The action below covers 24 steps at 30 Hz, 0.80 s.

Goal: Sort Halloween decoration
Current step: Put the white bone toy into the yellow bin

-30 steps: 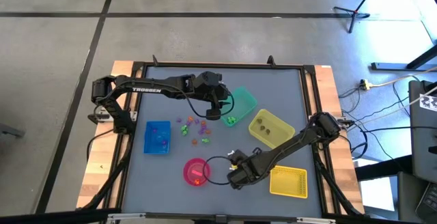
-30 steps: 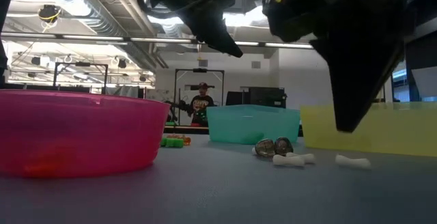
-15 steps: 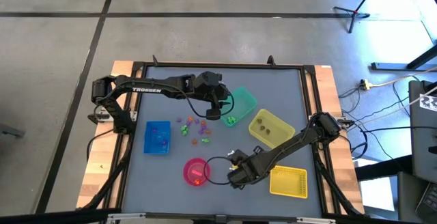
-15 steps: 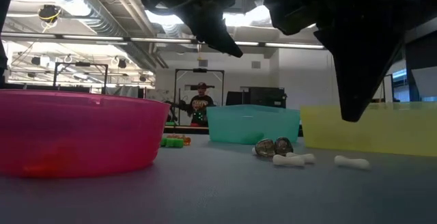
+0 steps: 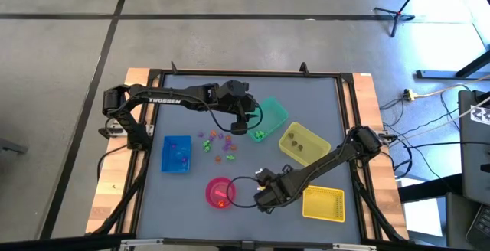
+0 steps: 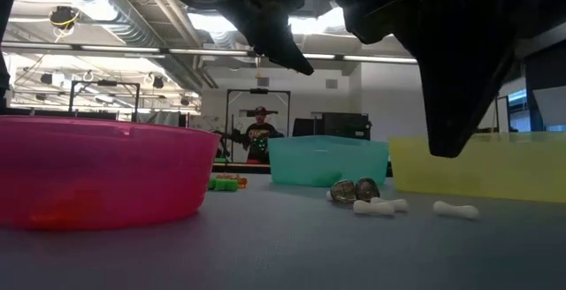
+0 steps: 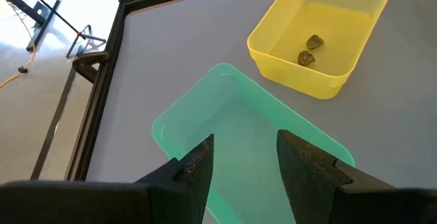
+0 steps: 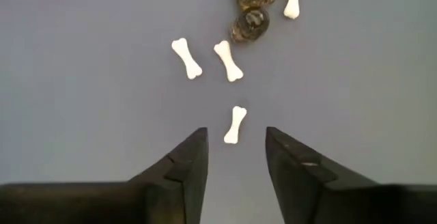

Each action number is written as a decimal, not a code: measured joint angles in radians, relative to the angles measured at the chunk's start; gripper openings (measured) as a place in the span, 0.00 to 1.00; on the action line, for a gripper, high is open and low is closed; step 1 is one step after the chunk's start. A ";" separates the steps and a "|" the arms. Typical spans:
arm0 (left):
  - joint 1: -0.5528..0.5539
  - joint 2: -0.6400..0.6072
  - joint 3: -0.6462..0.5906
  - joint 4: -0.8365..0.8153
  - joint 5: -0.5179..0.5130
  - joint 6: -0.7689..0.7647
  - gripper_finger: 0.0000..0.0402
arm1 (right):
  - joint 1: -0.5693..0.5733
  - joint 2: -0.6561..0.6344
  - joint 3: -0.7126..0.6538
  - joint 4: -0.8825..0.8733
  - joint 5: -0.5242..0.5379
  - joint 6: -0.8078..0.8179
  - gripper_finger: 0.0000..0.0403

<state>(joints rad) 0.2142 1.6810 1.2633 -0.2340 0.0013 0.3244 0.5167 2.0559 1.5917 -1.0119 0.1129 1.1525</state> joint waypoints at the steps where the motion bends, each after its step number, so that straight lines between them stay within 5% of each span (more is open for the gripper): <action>1: 0.000 0.000 0.000 0.000 0.000 0.000 0.36 | 0.000 0.002 0.000 -0.001 0.000 0.000 0.37; 24: 0.000 0.000 0.000 -0.002 0.000 0.000 0.36 | 0.001 0.090 -0.009 0.015 -0.065 -0.059 0.35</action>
<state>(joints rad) 0.2146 1.6810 1.2629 -0.2356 0.0013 0.3244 0.5175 2.1459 1.5823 -0.9970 0.0476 1.0940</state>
